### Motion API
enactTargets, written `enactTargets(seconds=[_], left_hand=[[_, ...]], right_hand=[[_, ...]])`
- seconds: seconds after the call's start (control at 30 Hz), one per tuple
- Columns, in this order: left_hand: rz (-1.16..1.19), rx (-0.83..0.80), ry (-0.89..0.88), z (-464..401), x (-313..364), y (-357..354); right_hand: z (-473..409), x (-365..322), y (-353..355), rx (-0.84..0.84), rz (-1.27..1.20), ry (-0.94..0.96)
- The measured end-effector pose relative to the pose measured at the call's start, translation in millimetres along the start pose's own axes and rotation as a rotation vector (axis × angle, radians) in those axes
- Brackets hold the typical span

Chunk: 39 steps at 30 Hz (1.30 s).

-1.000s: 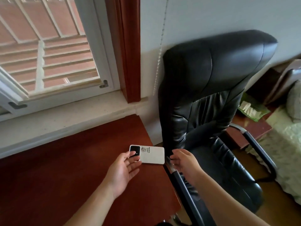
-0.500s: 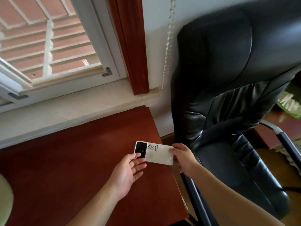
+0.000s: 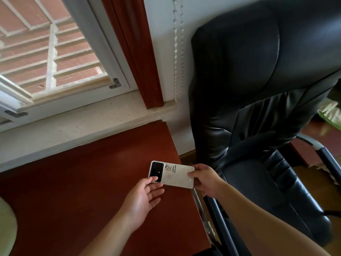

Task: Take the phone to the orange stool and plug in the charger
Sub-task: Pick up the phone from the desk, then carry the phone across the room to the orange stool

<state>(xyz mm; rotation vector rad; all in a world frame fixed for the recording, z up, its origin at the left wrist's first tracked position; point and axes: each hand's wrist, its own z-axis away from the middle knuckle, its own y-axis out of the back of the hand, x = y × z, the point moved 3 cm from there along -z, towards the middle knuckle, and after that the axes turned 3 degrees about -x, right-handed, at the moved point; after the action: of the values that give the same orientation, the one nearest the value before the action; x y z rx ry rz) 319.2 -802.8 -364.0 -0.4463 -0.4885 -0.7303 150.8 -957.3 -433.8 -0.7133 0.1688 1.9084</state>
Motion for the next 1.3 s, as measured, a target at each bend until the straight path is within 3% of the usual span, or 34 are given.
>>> enactTargets(seconds=[0.27, 0.63, 1.0, 1.3], left_hand=[[0.055, -0.029, -0.052, 8.1, 14.5, -4.3], [0.091, -0.079, -0.160, 35.4, 27.9, 0.0], [-0.075, -0.441, -0.187, 78.1, 33.1, -1.8], [-0.211, -0.666, -0.089, 132.2, -20.8, -16.1]], right_hand=[[23.6, -16.3, -3.7, -0.083, -0.038, 0.132], [90.7, -37.6, 7.0, -0.038, -0.152, 0.309], [206.2, 9.3, -6.7, 0.218, -0.419, 0.553], [310.0, 94.8, -15.5, 0.425, -0.654, 0.652]])
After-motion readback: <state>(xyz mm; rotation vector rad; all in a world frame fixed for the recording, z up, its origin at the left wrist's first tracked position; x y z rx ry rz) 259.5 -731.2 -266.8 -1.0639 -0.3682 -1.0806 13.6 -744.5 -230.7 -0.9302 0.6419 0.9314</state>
